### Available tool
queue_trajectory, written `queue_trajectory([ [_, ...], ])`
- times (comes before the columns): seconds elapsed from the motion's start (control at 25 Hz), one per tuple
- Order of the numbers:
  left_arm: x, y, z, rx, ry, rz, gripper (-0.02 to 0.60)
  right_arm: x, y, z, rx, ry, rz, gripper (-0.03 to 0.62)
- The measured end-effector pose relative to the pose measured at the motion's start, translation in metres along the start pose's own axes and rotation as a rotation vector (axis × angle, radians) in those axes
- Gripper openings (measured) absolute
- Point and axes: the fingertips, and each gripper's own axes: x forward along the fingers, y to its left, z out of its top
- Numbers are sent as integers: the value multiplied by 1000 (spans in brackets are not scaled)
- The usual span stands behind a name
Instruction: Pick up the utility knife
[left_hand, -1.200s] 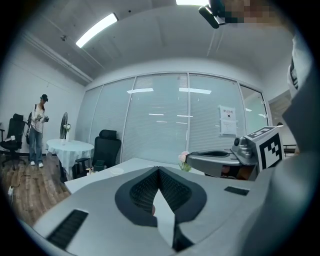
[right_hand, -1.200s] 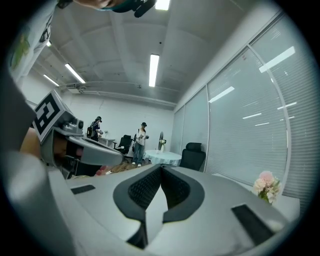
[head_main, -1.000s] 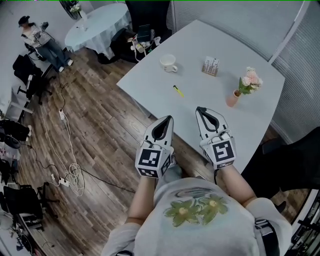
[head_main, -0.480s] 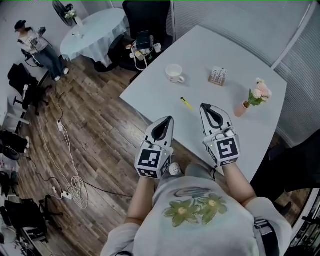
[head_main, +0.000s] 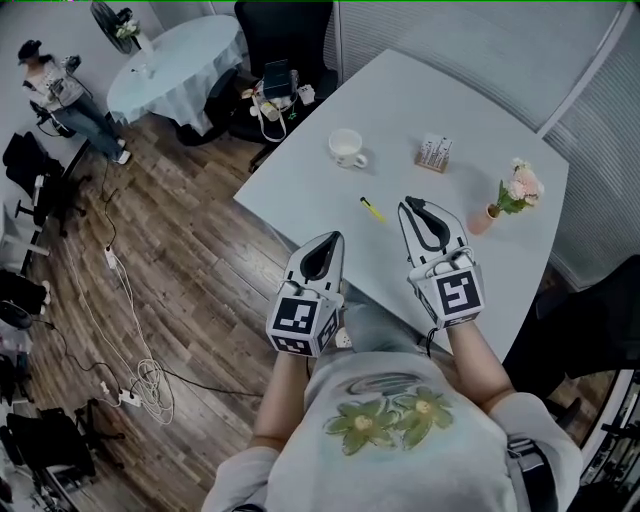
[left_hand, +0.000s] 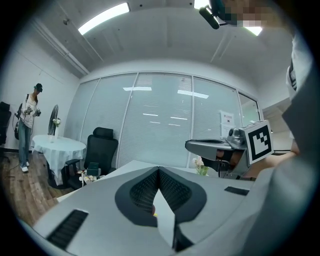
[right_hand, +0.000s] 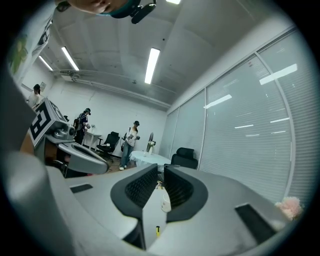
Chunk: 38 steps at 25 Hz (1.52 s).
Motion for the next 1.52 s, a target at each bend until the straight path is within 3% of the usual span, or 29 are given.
queue_trajectory([
  [0.32,16,18,-4,-10,23,-17,0,28,2,-11,29,10,52,162],
  [0.88,63,66,-1,-16,56,-24,0,89,-24,-26,62,29,52,184],
  [1.52,116,90,-28,-51,141,-53,0,127,-42,-81,109,140,81,184],
])
